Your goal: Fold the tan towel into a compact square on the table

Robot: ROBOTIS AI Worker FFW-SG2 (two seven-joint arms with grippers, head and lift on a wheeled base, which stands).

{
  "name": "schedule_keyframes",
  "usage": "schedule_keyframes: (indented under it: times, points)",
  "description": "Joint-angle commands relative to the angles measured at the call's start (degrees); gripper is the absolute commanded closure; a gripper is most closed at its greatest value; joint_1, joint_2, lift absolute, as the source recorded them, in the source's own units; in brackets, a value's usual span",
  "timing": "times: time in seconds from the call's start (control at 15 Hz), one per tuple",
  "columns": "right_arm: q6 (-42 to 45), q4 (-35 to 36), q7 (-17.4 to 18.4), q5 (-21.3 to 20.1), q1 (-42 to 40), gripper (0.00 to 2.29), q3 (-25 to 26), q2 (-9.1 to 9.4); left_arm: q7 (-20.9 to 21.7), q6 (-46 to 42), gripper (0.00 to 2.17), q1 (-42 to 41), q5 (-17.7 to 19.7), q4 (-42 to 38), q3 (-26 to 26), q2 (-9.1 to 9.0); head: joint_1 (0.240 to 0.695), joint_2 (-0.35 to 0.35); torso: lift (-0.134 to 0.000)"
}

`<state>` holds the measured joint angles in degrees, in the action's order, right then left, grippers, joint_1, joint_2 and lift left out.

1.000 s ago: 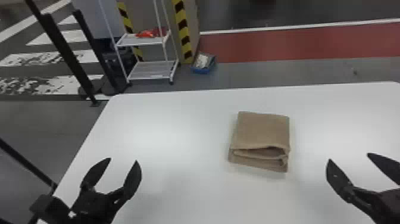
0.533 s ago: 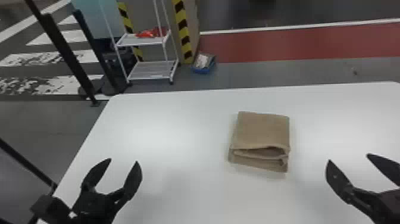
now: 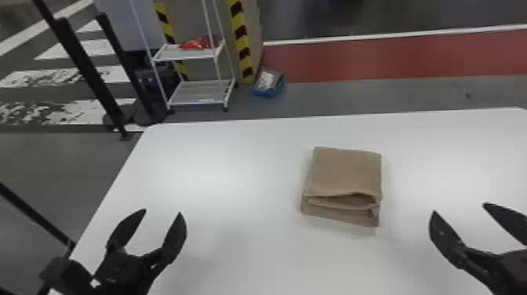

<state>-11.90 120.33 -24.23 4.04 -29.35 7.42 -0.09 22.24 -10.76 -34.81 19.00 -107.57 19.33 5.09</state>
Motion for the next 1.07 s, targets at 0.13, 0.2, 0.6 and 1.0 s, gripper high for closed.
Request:
schedule_keyframes:
  times: [0.13,0.2,0.6,1.0]
  points:
    - [-0.02,-0.01,-0.03,-0.09,0.0,0.08,-0.12,0.14,0.0,0.0,0.14,-0.08,-0.02,0.0,-0.09,-0.09,0.695,0.212,-0.124]
    - [-0.02,-0.01,0.06,-0.09,0.0,0.08,-0.12,0.14,0.0,0.0,0.14,-0.08,-0.02,0.0,-0.17,-0.09,0.695,0.212,-0.124]
    - [-0.02,-0.1,0.15,-0.26,0.0,0.08,-0.65,0.14,0.09,0.35,0.14,-0.17,-0.02,-0.44,-0.17,0.0,0.695,0.212,-0.124]
    - [-0.19,-0.01,0.85,-0.97,0.18,0.08,-1.35,0.14,0.09,1.41,0.14,-0.25,-0.11,-0.8,-0.17,0.0,0.695,0.216,-0.124]
